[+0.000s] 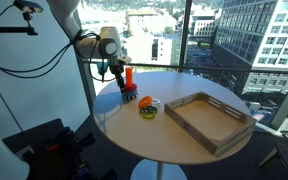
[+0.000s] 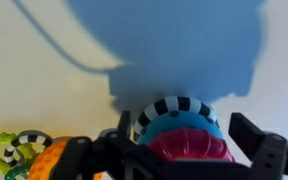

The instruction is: Pick up the red ring from the ring holder and put it on the table

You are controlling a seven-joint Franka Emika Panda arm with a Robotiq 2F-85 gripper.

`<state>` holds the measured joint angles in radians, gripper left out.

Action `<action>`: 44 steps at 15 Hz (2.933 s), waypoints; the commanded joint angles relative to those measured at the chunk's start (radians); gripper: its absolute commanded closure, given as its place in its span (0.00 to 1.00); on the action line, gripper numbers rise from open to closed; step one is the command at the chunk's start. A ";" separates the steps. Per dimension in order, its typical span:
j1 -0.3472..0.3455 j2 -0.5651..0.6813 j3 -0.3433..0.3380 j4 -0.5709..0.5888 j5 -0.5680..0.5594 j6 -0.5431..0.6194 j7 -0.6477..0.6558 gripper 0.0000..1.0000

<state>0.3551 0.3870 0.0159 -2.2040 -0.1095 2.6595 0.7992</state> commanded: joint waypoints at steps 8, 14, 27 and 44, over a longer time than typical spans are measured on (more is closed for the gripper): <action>0.061 0.024 -0.069 -0.002 -0.087 0.066 0.090 0.00; 0.114 0.030 -0.129 -0.006 -0.180 0.125 0.169 0.00; 0.161 0.062 -0.203 -0.003 -0.278 0.203 0.250 0.00; 0.172 -0.020 -0.231 -0.026 -0.266 0.171 0.248 0.41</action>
<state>0.5282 0.4231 -0.2175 -2.2037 -0.3646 2.8564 1.0347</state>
